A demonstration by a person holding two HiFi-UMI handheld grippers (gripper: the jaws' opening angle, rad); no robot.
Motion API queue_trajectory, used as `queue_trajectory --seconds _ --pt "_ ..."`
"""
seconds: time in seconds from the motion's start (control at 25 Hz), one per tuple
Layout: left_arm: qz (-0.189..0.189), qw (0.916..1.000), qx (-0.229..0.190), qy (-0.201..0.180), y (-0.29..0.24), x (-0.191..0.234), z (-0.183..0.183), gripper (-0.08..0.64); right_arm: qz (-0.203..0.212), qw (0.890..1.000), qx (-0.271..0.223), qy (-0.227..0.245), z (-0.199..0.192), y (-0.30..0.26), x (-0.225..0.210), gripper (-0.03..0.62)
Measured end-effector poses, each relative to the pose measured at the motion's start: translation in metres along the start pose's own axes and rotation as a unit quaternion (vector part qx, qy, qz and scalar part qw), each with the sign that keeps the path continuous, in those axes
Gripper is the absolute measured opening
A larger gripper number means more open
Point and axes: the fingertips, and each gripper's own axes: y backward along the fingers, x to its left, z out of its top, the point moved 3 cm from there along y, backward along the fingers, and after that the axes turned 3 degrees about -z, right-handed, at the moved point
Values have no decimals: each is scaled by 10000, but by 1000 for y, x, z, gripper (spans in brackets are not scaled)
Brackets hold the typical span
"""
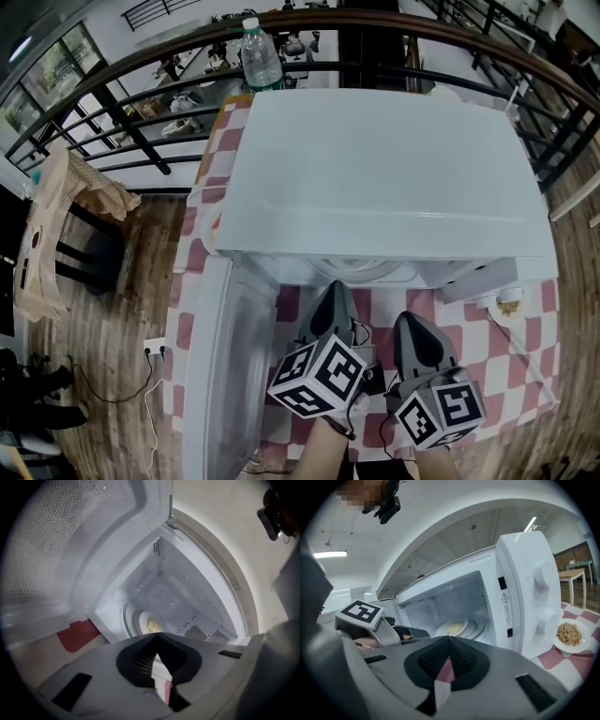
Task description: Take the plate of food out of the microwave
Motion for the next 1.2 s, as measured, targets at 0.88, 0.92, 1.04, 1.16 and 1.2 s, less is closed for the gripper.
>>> queue_trajectory --seconds 0.88,0.92,1.04,1.16,1.2 --pt "46 9865 -47 1636 -27 20 -2 11 -32 9999 52 -129 -7 -4 -6 2" --pt "57 9856 -36 1689 -27 22 -3 11 -45 9999 58 -140 -8 -4 -7 2" --pt "94 9841 -32 1772 -29 24 -4 11 -76 9998 62 -160 -9 -4 -10 2" --pt "87 9831 37 1827 -31 24 -6 18 -120 9997 65 -188 -10 -3 -13 2" --pt "92 9828 65 1842 -31 24 -6 23 -133 9997 68 -207 -11 -2 -13 2"
